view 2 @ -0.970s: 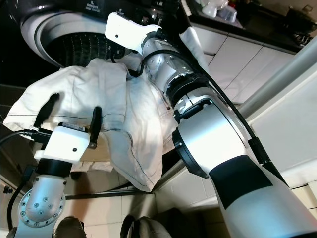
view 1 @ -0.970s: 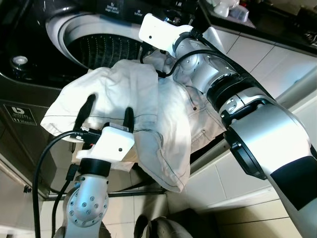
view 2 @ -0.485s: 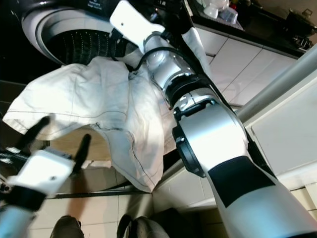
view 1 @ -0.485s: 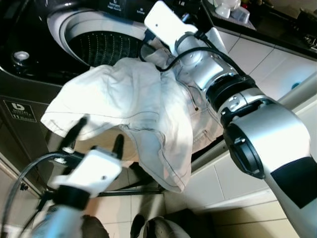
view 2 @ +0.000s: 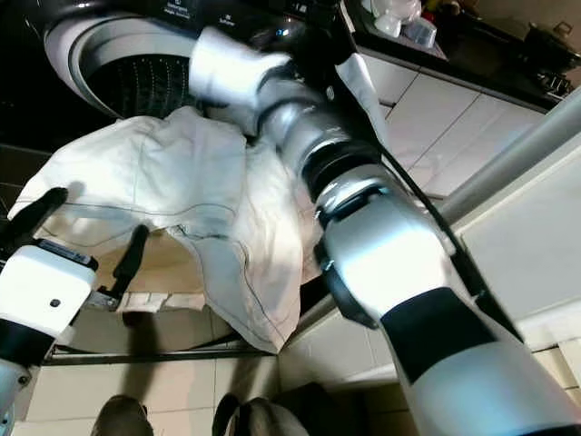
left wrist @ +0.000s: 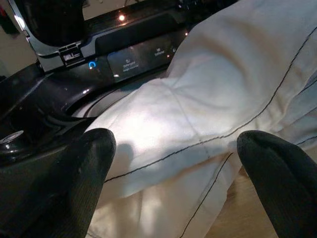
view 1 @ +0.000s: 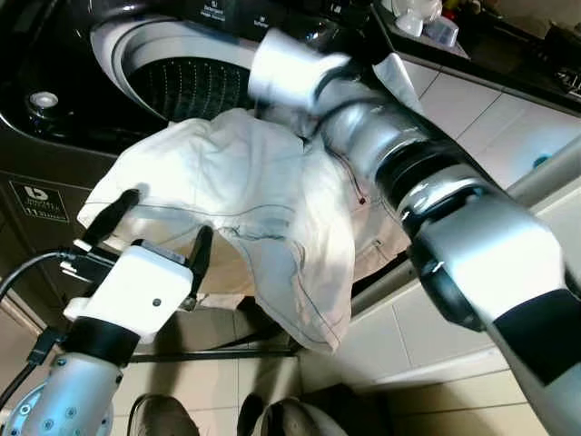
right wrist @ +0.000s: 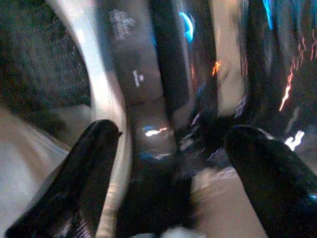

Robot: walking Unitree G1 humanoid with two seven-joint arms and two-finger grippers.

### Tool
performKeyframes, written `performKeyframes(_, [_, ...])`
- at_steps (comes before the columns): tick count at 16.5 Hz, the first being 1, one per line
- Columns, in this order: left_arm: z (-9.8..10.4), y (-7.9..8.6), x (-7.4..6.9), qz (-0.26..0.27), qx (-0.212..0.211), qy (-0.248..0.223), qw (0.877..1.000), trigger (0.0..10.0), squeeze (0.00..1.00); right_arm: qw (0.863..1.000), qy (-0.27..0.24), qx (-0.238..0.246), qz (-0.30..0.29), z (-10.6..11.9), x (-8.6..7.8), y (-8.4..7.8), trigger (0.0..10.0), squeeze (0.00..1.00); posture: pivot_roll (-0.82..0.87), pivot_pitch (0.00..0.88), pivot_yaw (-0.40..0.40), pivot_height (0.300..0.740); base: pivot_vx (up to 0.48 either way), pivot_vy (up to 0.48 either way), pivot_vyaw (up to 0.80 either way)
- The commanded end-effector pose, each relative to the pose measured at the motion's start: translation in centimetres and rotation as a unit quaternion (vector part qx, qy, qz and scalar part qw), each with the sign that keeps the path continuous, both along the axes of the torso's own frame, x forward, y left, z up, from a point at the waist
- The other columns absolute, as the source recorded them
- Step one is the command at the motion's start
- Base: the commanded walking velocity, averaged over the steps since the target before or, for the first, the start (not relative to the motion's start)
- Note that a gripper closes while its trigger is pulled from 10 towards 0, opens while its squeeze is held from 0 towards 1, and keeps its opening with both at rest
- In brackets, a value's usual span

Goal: Clothes washing

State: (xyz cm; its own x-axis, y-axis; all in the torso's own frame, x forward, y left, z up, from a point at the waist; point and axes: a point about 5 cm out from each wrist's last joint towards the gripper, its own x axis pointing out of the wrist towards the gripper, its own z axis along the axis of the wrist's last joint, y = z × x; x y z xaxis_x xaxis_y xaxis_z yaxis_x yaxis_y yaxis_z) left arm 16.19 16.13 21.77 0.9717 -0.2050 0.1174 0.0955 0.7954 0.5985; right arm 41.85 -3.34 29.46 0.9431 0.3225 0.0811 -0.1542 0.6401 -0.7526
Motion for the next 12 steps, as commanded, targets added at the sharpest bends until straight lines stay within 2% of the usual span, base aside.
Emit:
performKeyframes(1, [-0.1, -0.4, 0.2, -0.015, -0.015, 0.005, 1.000, 10.0, 0.00, 0.984, 0.060, 0.166, -0.017, 0.2, 0.5, -1.7, 10.0, 0.00, 0.41, 0.077, -0.300, 0.740, 0.000, 0.000, 0.00])
performKeyframes(2, [-0.1, -0.4, 0.4, -0.017, -0.018, 0.004, 1.000, 10.0, 0.00, 0.977, 0.065, 0.202, -0.015, 0.5, 0.5, -1.8, 10.0, 0.00, 0.40, 0.073, -0.293, 0.740, 0.000, 0.000, 0.00])
performKeyframes(4, [0.0, -0.6, 0.9, -0.025, -0.022, 0.005, 0.999, 10.0, 0.00, 0.928, 0.088, 0.360, 0.022, 2.1, 0.4, -1.9, 10.0, 0.00, 0.38, 0.062, -0.279, 0.740, 0.000, 0.000, 0.00])
performKeyframes(5, [-0.1, -0.7, 1.0, -0.026, -0.022, 0.005, 0.999, 10.0, 0.00, 0.920, 0.092, 0.380, 0.030, 2.4, 0.4, -1.8, 10.0, 0.00, 0.38, 0.061, -0.278, 0.740, 0.000, 0.000, 0.00])
performKeyframes(7, [-0.3, -0.8, 1.6, -0.029, -0.026, 0.004, 0.999, 10.0, 0.00, 0.857, 0.106, 0.500, 0.067, 3.4, 0.4, -2.2, 10.0, 0.00, 0.36, 0.048, -0.271, 0.740, 0.000, 0.000, 0.00])
performKeyframes(8, [-0.4, -0.9, 1.9, -0.031, -0.028, 0.003, 0.999, 10.0, 0.00, 0.836, 0.102, 0.535, 0.074, 3.6, 0.4, -2.6, 10.0, 0.00, 0.35, 0.041, -0.272, 0.740, 0.000, 0.000, 0.00])
performKeyframes(9, [-0.6, -0.8, 2.4, -0.024, -0.034, -0.001, 0.999, 10.0, 0.00, 0.834, 0.082, 0.538, 0.087, 3.7, 0.4, -3.0, 10.0, 0.00, 0.33, 0.029, -0.264, 0.740, 0.000, 0.000, 0.00])
performKeyframes(11, [-0.7, -0.7, 3.0, -0.013, -0.043, -0.010, 0.999, 10.0, 0.00, 0.860, 0.032, 0.502, 0.083, 3.4, 0.3, -3.7, 10.0, 0.00, 0.31, 0.016, -0.256, 0.740, 0.000, 0.000, 0.00])
performKeyframes(12, [-0.7, -0.5, 3.5, 0.001, -0.056, -0.020, 0.998, 10.0, 0.00, 0.880, -0.017, 0.468, 0.078, 3.0, 0.1, -4.4, 10.0, 0.00, 0.29, 0.002, -0.245, 0.740, 0.000, 0.000, 0.00])
